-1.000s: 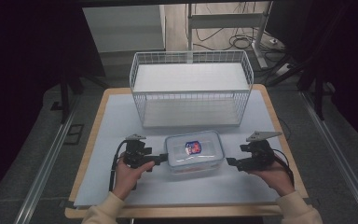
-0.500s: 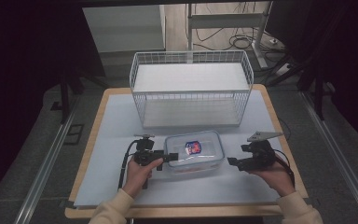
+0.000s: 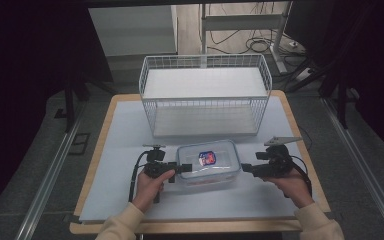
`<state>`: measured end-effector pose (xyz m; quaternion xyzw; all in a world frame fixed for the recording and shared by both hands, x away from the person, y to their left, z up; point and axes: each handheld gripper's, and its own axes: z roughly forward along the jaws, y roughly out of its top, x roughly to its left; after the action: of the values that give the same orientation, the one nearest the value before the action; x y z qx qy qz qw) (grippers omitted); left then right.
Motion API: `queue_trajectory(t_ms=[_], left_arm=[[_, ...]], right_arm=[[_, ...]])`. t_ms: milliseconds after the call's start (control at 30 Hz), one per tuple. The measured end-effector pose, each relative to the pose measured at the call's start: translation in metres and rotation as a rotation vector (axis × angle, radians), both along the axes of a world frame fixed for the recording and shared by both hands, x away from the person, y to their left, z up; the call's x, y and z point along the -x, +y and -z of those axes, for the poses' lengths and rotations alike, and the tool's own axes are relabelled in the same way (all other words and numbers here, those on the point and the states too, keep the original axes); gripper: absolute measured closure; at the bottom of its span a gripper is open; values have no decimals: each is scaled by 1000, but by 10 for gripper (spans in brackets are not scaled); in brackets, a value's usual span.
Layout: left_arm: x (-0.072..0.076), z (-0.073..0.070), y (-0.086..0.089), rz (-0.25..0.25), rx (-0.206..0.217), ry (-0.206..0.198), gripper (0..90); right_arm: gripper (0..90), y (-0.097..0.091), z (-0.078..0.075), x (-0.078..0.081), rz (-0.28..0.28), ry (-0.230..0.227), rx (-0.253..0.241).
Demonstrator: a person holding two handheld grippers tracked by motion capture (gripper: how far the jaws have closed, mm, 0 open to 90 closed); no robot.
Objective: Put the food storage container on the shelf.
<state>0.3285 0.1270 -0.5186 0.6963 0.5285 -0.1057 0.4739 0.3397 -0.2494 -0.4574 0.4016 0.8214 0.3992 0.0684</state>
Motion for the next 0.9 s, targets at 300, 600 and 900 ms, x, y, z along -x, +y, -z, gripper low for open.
queue_trajectory(t_ms=[300, 600, 900], left_arm=[[0, 0, 0, 1, -4, -6, 220], [1, 0, 0, -1, -5, -11, 218], [1, 0, 0, 1, -7, -12, 218]], right_arm=[[214, 17, 13, -26, -1, 101, -44], [231, 30, 21, -46, -21, 207, -63], [226, 34, 31, -57, -42, 336, -154]])
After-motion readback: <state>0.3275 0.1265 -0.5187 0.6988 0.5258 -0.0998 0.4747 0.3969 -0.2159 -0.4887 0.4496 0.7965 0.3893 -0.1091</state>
